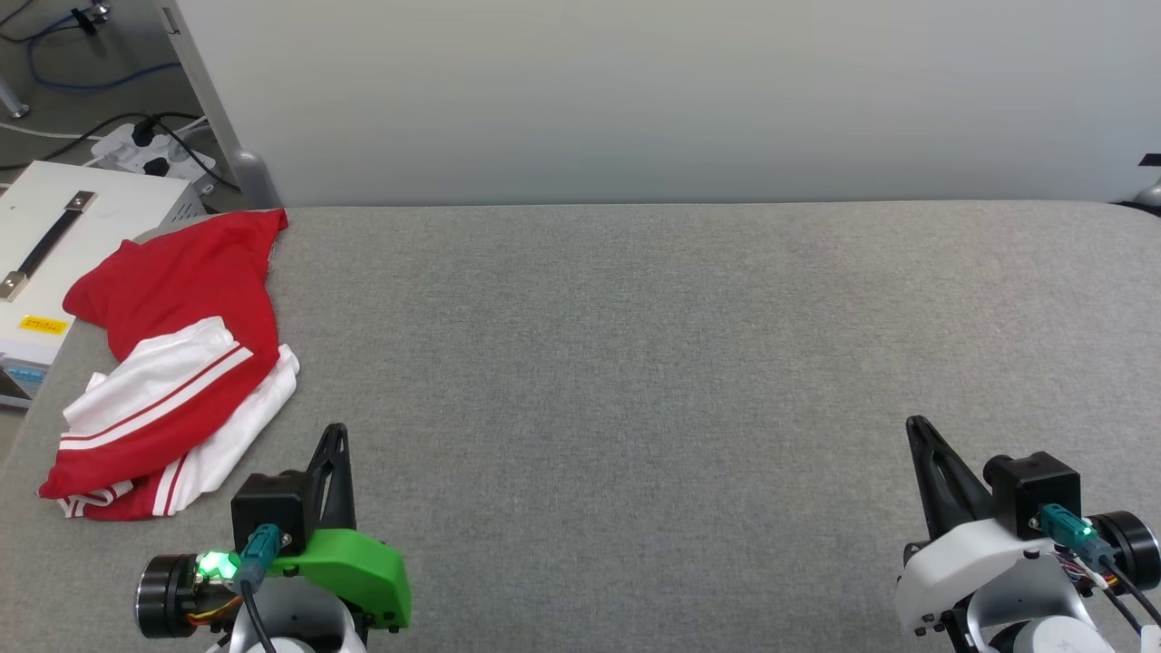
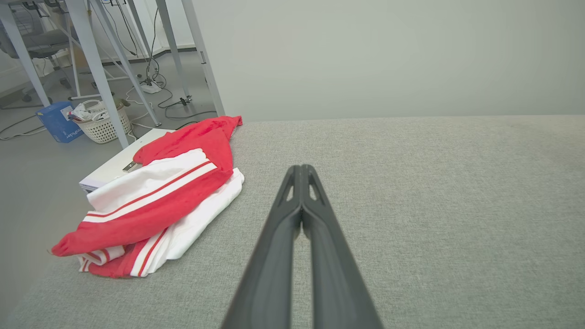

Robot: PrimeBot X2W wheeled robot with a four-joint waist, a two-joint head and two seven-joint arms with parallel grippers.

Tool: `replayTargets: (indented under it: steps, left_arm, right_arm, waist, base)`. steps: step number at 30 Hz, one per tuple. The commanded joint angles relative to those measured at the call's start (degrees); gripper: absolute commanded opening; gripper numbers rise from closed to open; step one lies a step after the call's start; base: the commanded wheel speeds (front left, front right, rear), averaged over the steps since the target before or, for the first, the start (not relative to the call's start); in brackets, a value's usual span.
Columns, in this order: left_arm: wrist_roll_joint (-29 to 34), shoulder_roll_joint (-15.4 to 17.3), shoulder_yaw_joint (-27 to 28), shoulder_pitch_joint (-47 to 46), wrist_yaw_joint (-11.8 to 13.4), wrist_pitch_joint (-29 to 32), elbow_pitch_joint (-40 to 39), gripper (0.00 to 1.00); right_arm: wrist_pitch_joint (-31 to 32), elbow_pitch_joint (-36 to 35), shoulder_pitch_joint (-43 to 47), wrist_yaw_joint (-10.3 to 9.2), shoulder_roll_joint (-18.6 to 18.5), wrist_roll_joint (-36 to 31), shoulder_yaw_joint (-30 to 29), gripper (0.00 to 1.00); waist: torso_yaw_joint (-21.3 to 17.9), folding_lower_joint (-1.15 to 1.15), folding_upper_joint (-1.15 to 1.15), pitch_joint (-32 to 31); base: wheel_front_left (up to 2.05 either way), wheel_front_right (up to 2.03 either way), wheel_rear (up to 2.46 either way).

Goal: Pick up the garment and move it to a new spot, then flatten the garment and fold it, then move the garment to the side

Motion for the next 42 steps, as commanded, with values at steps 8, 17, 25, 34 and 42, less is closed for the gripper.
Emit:
replayTargets:
  steps: [8,17,25,34,42]
  left_arm:
    - [0.5,-0.3,0.1,-1.0,-0.2,0.0,-0.1,0.00]
    - [0.0,0.0,0.0,0.0,0.0,0.0,0.0,1.00]
    - [-0.4,0.0,0.1,0.0,0.4,-0.6,-0.3,1.00]
    - [-1.0,0.0,0.2,0.0,0.8,-1.7,-0.8,1.00]
    - [-1.3,0.0,0.3,0.2,1.0,-2.6,-1.3,1.00]
  right_arm:
    - [0.2,-0.3,-1.0,-0.05,0.1,-0.6,0.1,0.00]
    - [0.0,0.0,0.0,0.00,0.0,0.0,0.0,1.00]
    - [-0.6,-0.2,-0.2,0.00,0.0,0.6,-0.3,1.00]
    - [-1.7,-1.5,-0.5,-0.01,0.0,2.4,-0.8,1.00]
    - [-2.6,-2.5,-0.2,-0.01,0.0,4.0,-0.8,1.00]
  waist:
    - [0.0,0.00,0.00,0.0]
    - [0.0,0.00,0.00,0.0]
    - [0.0,0.00,0.00,0.1]
    - [-0.1,0.00,0.00,0.1]
    - [-0.1,0.00,0.00,0.0]
  base:
    - [0.00,0.00,0.00]
    - [0.00,0.00,0.00]
    - [0.00,0.00,0.00]
    - [0.00,0.00,0.00]
    - [0.00,0.00,0.00]
